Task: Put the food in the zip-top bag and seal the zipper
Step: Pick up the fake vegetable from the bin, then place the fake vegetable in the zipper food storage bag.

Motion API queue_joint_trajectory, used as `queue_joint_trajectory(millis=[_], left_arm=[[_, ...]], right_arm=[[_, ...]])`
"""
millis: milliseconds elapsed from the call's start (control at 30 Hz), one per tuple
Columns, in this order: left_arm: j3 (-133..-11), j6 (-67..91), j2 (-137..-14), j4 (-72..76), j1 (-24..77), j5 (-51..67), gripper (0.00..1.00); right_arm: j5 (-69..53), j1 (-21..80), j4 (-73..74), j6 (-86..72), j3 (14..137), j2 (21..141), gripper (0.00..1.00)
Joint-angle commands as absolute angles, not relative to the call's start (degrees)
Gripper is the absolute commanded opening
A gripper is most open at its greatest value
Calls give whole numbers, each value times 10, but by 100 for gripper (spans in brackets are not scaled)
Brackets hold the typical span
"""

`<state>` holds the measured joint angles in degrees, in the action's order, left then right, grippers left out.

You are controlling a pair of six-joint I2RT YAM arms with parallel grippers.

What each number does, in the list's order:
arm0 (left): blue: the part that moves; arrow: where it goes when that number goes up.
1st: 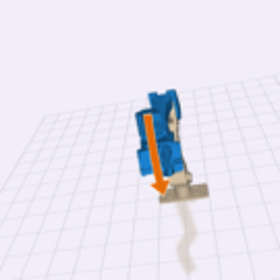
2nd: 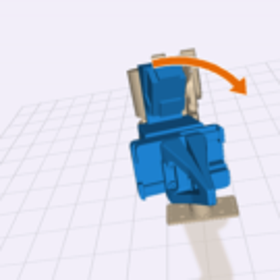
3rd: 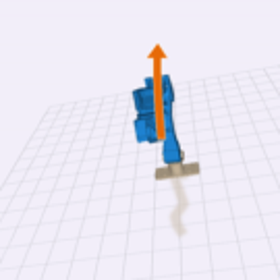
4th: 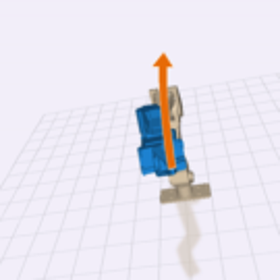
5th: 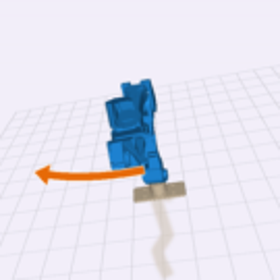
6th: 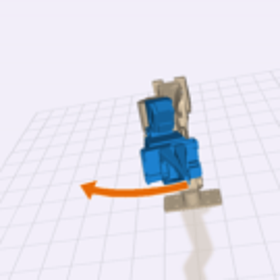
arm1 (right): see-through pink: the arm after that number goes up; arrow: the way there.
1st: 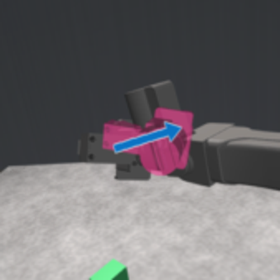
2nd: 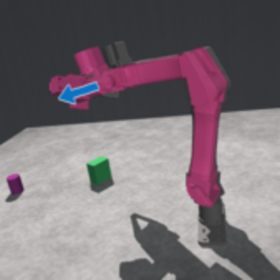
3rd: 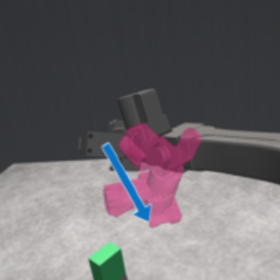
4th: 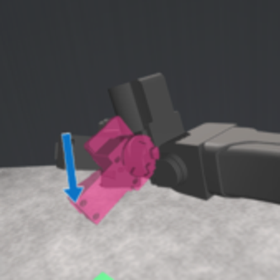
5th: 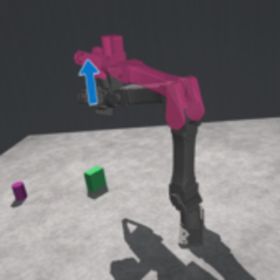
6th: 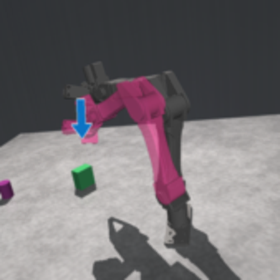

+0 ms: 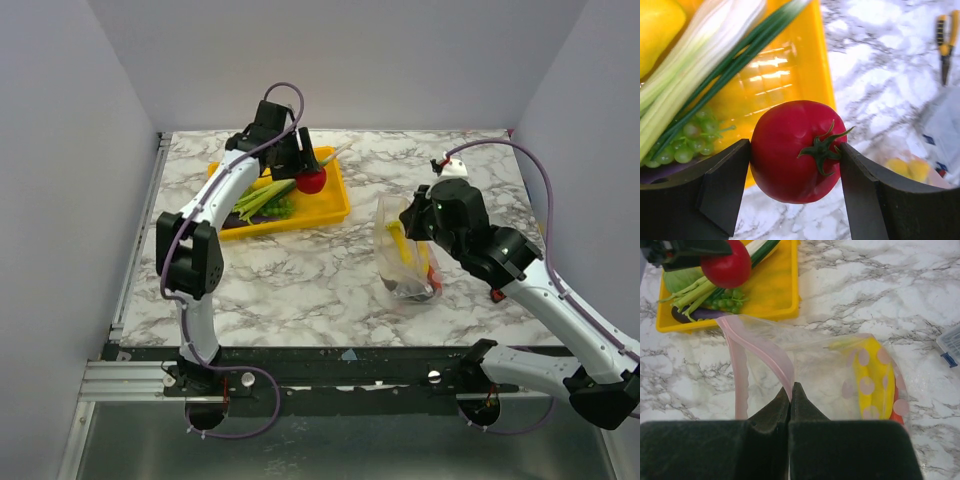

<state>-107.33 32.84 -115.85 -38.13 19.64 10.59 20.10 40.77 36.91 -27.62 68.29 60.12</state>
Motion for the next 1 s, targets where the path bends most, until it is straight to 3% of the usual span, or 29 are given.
queue_joint_trajectory(millis=[0, 233, 467, 967], left_arm=[[-1025, 325, -1051, -338, 201, 219, 0], [-893, 346, -894, -227, 226, 355, 0], [-722, 388, -737, -51, 257, 386, 0], [-657, 374, -702, 27, 409, 301, 0]], right_arm=[[206, 409, 364, -287, 699, 613, 1], [209, 410, 355, -289, 708, 628, 1], [199, 409, 342, -296, 703, 639, 1], [205, 409, 334, -319, 720, 641, 0]])
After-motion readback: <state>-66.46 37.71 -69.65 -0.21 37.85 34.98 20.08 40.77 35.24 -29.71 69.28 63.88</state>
